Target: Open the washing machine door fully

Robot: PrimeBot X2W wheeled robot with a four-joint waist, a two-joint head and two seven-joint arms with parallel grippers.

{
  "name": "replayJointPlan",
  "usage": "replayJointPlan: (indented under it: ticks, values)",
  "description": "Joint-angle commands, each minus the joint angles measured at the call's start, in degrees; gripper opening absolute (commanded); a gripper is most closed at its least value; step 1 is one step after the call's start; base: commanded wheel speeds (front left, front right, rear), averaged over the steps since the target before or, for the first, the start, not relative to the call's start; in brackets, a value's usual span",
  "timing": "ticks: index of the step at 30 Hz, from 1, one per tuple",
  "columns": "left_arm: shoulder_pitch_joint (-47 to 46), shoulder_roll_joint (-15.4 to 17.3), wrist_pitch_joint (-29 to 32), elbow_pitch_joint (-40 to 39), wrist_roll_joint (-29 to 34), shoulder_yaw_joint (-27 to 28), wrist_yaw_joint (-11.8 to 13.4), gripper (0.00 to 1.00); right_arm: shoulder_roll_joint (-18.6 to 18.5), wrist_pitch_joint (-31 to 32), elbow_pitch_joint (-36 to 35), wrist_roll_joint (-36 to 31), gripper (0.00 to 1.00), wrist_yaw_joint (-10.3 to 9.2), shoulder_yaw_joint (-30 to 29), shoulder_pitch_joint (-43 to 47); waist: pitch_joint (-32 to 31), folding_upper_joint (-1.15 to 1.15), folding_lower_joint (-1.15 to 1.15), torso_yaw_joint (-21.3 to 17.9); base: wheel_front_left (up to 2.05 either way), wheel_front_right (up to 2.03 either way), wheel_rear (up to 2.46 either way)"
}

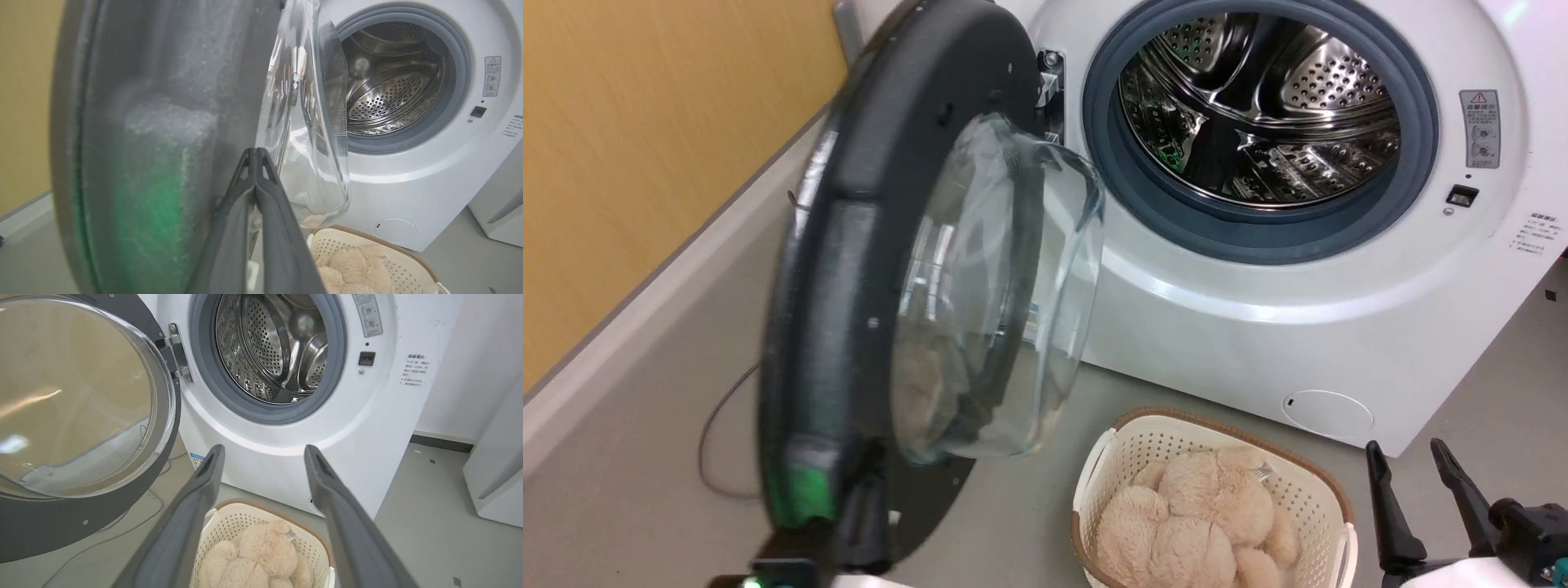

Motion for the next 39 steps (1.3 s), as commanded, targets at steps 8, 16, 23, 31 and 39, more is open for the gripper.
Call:
replayJointPlan:
  ticks: [8, 16, 23, 31, 39]
  values:
    - [-2.5, 4.6, -2.2, 3.9, -5.3, 11.3, 1.4, 0.0, 0.1, -0.1, 0.5, -0.2, 1.0, 0.03, 0.7, 0.3, 0.5, 0.0, 0.0, -2.3, 0.0, 0.0, 0.0]
    - [-7.8, 9.9, -3.8, 12.7, -9.1, 19.4, -0.2, 0.0, 0.1, 0.3, 0.3, -0.3, 1.0, 0.03, 0.8, -0.3, 2.6, 0.0, 0.0, -4.8, 0.0, 0.0, 0.0]
    - [-11.8, 13.6, -4.7, 21.0, -11.5, 23.8, -2.8, 0.0, 0.1, 0.7, -0.1, -0.2, 1.0, 0.03, 0.4, -1.7, 4.7, 0.0, 0.0, -6.0, 0.0, 0.0, 0.0]
    - [-14.6, 16.3, -5.2, 27.7, -11.7, 26.7, -5.2, 0.0, 0.1, 1.0, 0.0, -0.5, 1.0, 0.03, 0.6, -2.4, 4.7, 0.0, 0.0, -6.4, 0.0, 0.0, 0.0]
    - [-10.5, 13.5, -5.3, 22.9, -8.2, 26.4, -4.4, 0.0, 0.1, 0.7, 0.7, -0.3, 1.0, 0.03, 0.5, -1.2, 2.2, 0.0, 0.0, -6.1, 0.0, 0.0, 0.0]
